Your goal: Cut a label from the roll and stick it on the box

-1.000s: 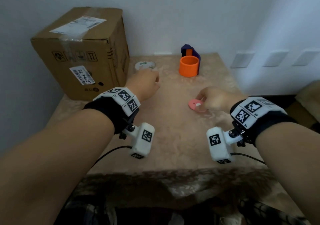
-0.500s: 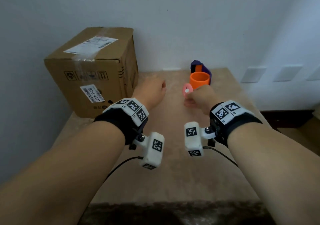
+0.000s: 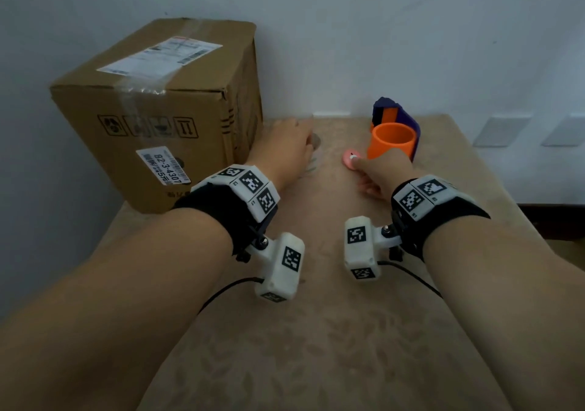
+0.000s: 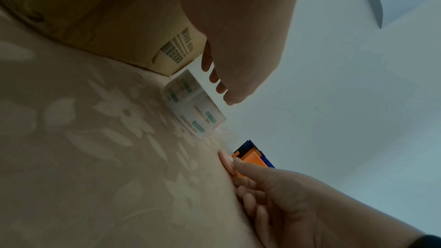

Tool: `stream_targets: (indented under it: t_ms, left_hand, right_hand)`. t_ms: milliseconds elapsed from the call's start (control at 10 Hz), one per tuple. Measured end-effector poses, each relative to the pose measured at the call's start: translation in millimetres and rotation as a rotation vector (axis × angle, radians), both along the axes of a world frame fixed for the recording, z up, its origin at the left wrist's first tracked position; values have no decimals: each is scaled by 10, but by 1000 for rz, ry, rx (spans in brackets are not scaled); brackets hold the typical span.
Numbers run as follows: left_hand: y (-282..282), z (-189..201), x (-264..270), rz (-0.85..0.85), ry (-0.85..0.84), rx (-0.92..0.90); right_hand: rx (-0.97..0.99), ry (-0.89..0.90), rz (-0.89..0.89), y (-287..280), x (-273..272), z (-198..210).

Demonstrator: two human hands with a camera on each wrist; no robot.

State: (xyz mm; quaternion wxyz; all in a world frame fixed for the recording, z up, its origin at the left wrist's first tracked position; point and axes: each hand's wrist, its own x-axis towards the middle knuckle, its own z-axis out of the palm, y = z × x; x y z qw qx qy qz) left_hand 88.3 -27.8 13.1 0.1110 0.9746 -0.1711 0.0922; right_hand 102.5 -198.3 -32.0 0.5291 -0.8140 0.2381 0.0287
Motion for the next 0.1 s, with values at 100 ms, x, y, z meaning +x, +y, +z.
stream_targets:
  t_ms: [100]
  left_hand:
    - [18,35,-39,-8,-19,-46]
  right_hand:
    - [-34,-25,26,14,-87,60]
